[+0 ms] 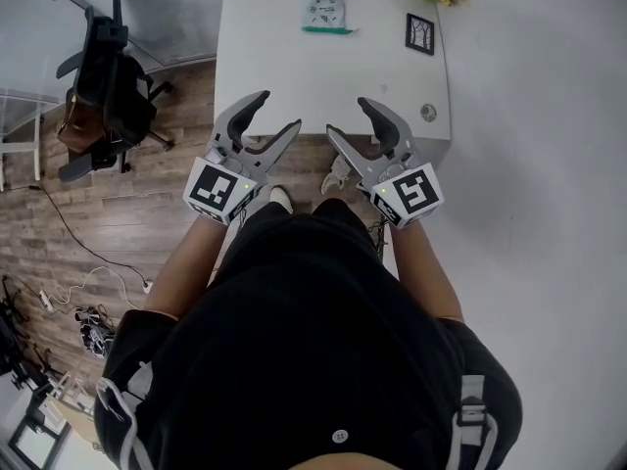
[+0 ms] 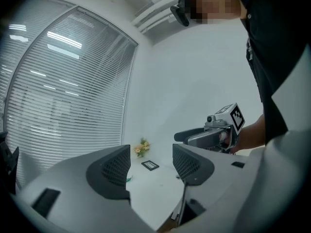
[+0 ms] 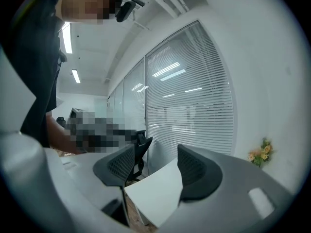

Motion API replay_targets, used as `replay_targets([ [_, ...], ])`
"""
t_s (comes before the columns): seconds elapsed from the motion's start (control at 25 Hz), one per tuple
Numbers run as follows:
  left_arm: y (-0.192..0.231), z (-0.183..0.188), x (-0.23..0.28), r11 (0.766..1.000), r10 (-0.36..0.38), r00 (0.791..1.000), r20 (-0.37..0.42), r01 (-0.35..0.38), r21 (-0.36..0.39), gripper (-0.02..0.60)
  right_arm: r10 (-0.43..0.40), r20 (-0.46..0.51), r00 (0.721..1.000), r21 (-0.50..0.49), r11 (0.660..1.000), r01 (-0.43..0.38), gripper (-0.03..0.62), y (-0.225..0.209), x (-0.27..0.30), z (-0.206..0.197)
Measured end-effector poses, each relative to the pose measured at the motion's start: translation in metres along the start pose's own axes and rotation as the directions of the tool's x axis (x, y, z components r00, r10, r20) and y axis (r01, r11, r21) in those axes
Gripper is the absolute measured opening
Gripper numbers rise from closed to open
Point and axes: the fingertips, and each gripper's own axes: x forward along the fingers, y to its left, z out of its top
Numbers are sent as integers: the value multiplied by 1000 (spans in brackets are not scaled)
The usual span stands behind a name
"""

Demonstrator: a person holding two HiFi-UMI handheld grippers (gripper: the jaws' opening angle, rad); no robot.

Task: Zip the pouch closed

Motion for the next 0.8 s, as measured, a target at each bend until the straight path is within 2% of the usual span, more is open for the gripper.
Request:
replay_targets([
  [0.36,29,6,85,996,88,996,-21,-88,1,265,66,14,998,12,998,-66,287,-96,25,6],
  [0.8,43,12,194,984,177,982,-64,-176,16,265,139,12,990,35,990,-139,287,-218,38,-3],
])
